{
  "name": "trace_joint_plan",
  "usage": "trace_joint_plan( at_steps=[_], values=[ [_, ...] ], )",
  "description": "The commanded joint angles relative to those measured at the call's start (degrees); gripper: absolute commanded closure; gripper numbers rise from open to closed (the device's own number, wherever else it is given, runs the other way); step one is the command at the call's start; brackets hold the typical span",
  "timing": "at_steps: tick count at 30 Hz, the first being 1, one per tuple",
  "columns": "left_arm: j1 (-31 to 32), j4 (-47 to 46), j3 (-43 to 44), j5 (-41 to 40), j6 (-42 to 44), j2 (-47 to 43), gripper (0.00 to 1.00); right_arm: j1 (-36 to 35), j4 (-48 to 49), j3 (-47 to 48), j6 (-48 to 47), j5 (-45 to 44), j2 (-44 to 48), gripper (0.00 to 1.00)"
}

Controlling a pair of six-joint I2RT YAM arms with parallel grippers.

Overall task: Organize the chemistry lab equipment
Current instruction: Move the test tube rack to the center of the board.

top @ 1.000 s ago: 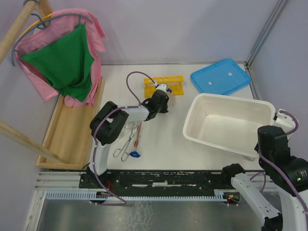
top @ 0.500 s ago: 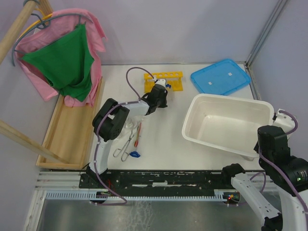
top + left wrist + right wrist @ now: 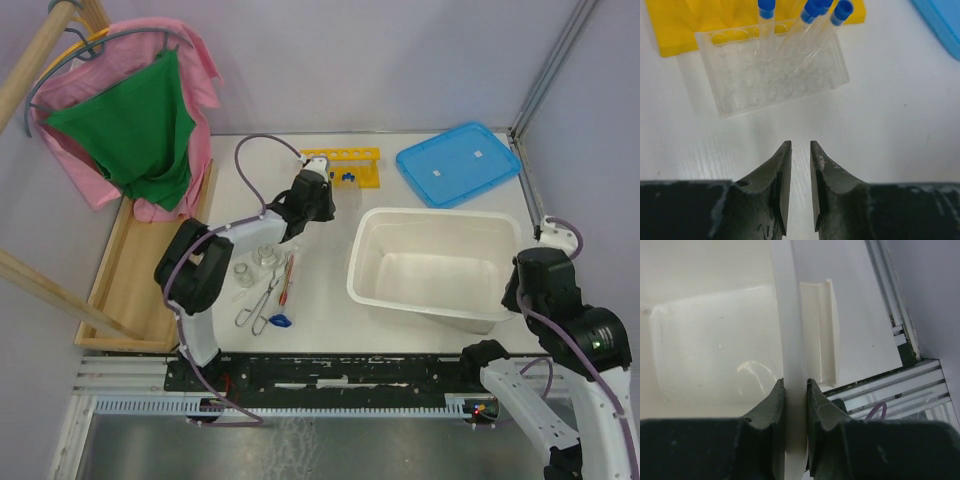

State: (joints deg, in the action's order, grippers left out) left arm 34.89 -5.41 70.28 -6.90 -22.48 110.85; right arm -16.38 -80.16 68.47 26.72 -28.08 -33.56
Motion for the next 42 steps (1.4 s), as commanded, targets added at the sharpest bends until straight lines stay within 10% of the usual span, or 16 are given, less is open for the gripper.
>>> trace_joint_plan(
  at_steps=[1,19,32,42],
  values=[
    [0.07,-0.72,-5.1,-0.5,-0.78,-13.58,0.71,-0.08,10.71,-1.67,0.87,7.46,-3.77,0.99],
    [0.95,15.75,-29.89,-3.12,-1.35,-54.4,0.71,-0.03,24.8,-8.52,-2.5,11.12,-20.71,0.94],
    [1.25,18.72,-32.28,-1.74,-3.13,-58.74,0.7,-0.1,21.41,-7.04,-2.88,9.45,-13.36,0.48],
    [1.56,24.36,-32.34,-0.65,-5.22,-61.55,0.71,-0.05,22.13,-3.05,-2.94,15.39,-7.15,0.41]
  ],
)
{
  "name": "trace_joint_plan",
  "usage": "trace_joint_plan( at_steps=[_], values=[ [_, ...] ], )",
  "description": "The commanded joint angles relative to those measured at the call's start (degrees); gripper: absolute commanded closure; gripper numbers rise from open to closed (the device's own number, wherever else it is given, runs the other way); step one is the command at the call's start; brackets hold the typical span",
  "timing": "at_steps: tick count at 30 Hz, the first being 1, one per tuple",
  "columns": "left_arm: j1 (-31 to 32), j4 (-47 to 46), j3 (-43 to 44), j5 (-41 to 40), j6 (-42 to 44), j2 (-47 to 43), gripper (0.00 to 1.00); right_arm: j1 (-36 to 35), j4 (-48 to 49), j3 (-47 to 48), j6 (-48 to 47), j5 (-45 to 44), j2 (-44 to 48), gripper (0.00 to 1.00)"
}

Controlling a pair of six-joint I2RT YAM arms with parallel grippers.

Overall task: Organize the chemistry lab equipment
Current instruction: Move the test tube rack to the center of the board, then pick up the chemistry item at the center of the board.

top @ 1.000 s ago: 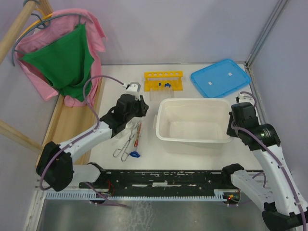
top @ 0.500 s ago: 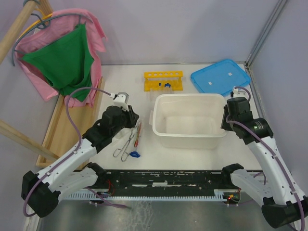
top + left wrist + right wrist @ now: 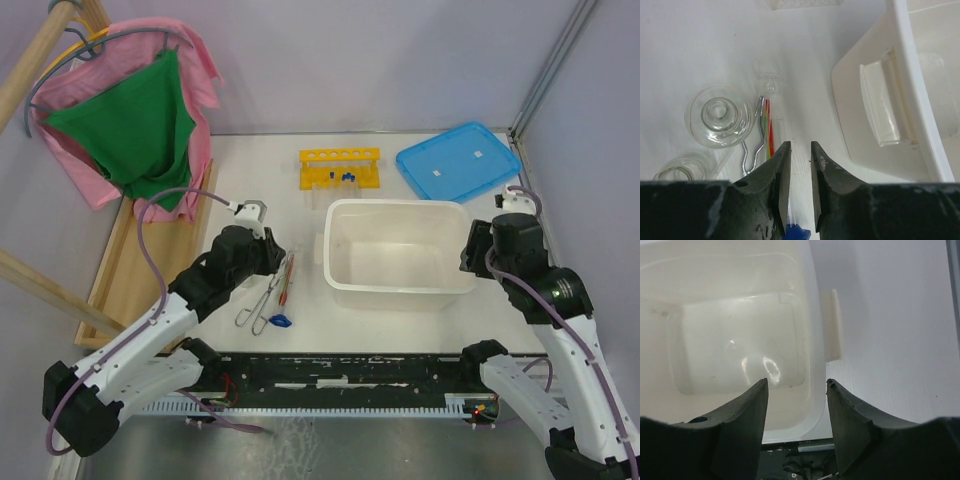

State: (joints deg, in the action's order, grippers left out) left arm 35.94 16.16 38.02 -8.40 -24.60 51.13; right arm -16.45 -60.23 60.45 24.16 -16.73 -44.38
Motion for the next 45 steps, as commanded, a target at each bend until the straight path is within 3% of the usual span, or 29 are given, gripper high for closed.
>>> trace_joint_plan(
  at_steps=[1,4,11,20,26,31,35,38,42,45],
  values=[
    [0.73,3.49,-0.41,0.13,-3.34,-1.99,0.71,0.01,3.58,5.4,-0.83,6.67,4.5,0.42],
    [1.13,4.51,-2.32,-2.31,-4.61,-2.84,0.71,0.0,6.9,6.12,-1.26,15.1,4.49,0.43],
    [1.14,5.24,-0.84,-5.96,-6.53,-2.91,0.7,-0.05,10.15,6.29,-2.8,21.81,-2.37,0.45],
    [1.01,12.59,14.1,-10.25,-4.81,5.7,0.6,-0.25,7.4,8.63,-3.25,17.46,-7.43,0.42],
    [-0.07,11.71,19.76,-12.19,-3.4,9.61,0.51,-0.43,9.86,5.93,-2.15,16.5,-8.3,0.38],
    [-7.15,9.99,24.34,-4.53,-2.91,18.97,0.5,-0.43,10.68,7.73,-3.0,11.43,-12.44,0.35],
    [-14.47,13.2,31.19,4.73,-3.24,26.57,0.54,-0.44,10.08,16.48,-3.13,11.37,-18.96,0.35],
    [-15.83,20.22,35.49,2.67,-3.03,27.35,0.55,-0.44,5.26,27.14,-1.56,12.72,-27.33,0.36],
    [-16.64,32.05,43.41,-4.98,-2.9,27.76,0.54,-0.43,-2.78,42.43,2.48,5.33,-34.96,0.37],
    [-17.15,36.57,45.37,-3.57,-1.43,27.69,0.52,-0.45,-7.15,52.44,2.57,0.46,-39.75,0.36]
  ],
)
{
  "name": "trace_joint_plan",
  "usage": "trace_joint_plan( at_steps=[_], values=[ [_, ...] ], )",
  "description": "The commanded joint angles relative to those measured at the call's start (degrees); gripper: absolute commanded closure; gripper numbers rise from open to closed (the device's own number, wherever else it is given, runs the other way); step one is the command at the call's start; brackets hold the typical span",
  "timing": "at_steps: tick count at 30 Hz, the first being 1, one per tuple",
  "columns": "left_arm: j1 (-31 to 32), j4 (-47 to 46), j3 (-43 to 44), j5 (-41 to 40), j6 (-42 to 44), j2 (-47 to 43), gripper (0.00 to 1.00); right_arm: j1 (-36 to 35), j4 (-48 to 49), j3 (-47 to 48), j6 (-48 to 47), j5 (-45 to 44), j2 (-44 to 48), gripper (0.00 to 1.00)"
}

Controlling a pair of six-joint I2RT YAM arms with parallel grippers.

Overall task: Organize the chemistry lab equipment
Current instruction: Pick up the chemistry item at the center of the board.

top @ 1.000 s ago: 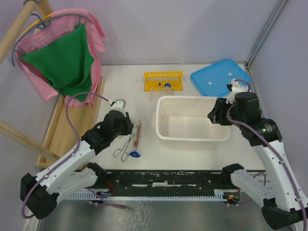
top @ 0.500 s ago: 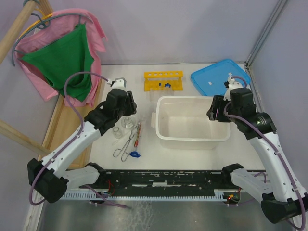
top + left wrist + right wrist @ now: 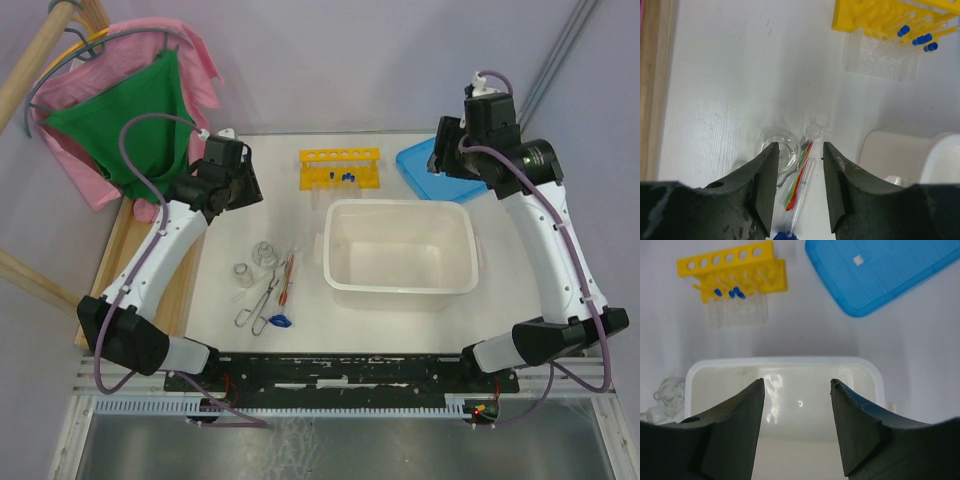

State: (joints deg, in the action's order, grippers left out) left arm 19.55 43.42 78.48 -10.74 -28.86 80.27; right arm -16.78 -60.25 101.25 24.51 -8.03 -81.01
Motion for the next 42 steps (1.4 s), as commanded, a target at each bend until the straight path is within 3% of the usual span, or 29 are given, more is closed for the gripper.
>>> trace_joint_plan(
  at_steps=[1,4,12,17,25,42],
  values=[
    [-0.93,10.31,4.45,0.16,3.34,-1.31,0.51,-0.01,-8.73,14.97,1.76,-8.8,-5.34,0.36],
    [-1.23,11.87,0.31,4.69,4.04,0.31,0.48,-0.02,-10.32,19.94,1.29,-7.98,-9.57,0.36],
    [-1.56,1.73,-9.88,11.98,3.87,-0.46,0.49,0.76,-7.03,20.39,-0.72,-8.93,-11.53,0.36],
    [-1.47,-0.84,-12.16,10.75,4.47,1.05,0.51,2.8,-6.78,19.12,-3.05,-9.67,-11.04,0.35],
    [-1.5,0.17,-9.74,9.14,6.63,5.23,0.52,4.59,-4.72,14.16,-2.18,-7.95,-8.74,0.34],
    [-1.53,2.16,-5.34,8.94,10.03,12.85,0.56,6.32,-4.75,12.64,-2.63,-8.18,-6.88,0.34]
  ],
)
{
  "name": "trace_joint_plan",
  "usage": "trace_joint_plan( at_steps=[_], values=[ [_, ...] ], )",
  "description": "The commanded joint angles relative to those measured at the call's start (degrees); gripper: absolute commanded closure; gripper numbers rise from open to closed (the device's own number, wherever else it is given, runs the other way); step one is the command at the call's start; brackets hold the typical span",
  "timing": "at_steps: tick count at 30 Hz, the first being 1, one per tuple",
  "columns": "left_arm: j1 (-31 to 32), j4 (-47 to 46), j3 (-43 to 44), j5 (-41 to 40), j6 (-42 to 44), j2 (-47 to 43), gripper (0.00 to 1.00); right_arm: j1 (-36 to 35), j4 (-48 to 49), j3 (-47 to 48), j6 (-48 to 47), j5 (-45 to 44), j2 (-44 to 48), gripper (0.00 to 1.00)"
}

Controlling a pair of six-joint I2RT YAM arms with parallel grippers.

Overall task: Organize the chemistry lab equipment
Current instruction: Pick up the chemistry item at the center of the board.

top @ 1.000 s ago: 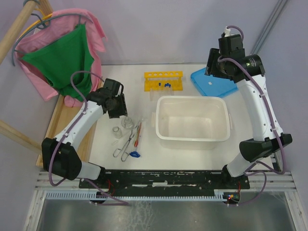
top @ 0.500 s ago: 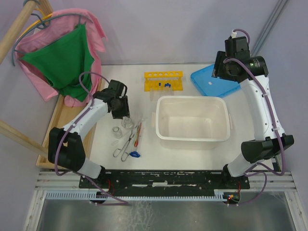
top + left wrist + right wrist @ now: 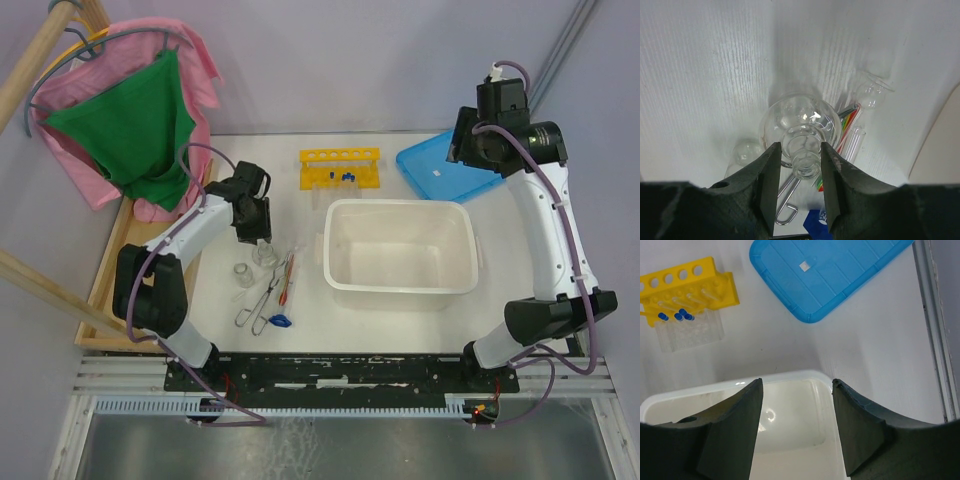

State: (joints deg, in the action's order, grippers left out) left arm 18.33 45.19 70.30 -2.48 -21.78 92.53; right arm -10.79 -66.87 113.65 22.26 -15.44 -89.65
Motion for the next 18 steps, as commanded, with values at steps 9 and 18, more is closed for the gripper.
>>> trace_joint_plan(
  at_steps=[9,18],
  values=[
    [-0.33,2.35,4.45,1.78,3.27,0.33,0.57,0.59,2.07,-0.26,-0.32,-0.64,1.08,0.34],
    [-0.31,3.37,3.69,2.57,4.18,0.62,0.58,0.9,2.42,-1.3,-0.47,-0.72,1.23,0.34]
  ],
)
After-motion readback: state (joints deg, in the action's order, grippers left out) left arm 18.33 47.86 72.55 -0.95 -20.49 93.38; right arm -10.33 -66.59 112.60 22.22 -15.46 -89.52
